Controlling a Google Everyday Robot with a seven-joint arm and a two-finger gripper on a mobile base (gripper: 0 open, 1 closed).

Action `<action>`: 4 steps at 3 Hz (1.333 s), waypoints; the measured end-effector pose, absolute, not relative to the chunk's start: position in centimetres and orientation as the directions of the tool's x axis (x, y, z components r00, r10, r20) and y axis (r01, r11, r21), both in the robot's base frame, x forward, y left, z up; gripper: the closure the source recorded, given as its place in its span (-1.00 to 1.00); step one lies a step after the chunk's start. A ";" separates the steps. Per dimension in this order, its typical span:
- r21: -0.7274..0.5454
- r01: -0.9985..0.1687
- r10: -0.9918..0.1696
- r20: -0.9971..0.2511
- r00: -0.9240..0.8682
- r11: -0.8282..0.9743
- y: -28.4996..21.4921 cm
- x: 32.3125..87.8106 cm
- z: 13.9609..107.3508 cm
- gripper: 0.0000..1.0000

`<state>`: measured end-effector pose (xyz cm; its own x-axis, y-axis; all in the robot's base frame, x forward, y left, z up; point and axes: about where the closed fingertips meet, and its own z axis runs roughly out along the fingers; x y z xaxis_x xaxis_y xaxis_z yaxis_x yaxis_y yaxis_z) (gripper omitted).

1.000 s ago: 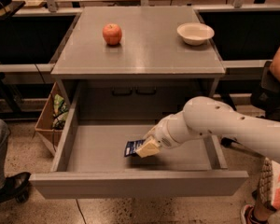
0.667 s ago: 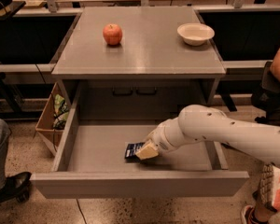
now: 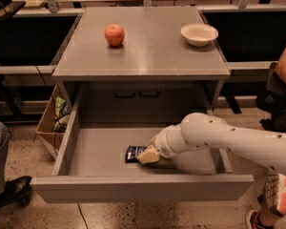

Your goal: Place rxbar blueberry into top drawer

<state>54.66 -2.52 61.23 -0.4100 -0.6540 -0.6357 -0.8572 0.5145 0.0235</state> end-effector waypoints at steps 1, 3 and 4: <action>0.043 -0.850 -0.636 -0.644 -0.426 0.525 -2.3 55.1 61.4 -0.24; 0.122 -0.836 -0.593 -0.651 -0.475 0.535 -1.8 56.7 65.6 -1.00; 0.164 -0.832 -0.569 -0.658 -0.493 0.531 -3.5 56.7 69.0 -1.00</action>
Offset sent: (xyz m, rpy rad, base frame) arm 0.0189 0.0119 0.0229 0.0635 0.0527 -0.0364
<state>56.71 -3.54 68.97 -0.4934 -0.5694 -0.6575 -0.8315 0.5306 0.1644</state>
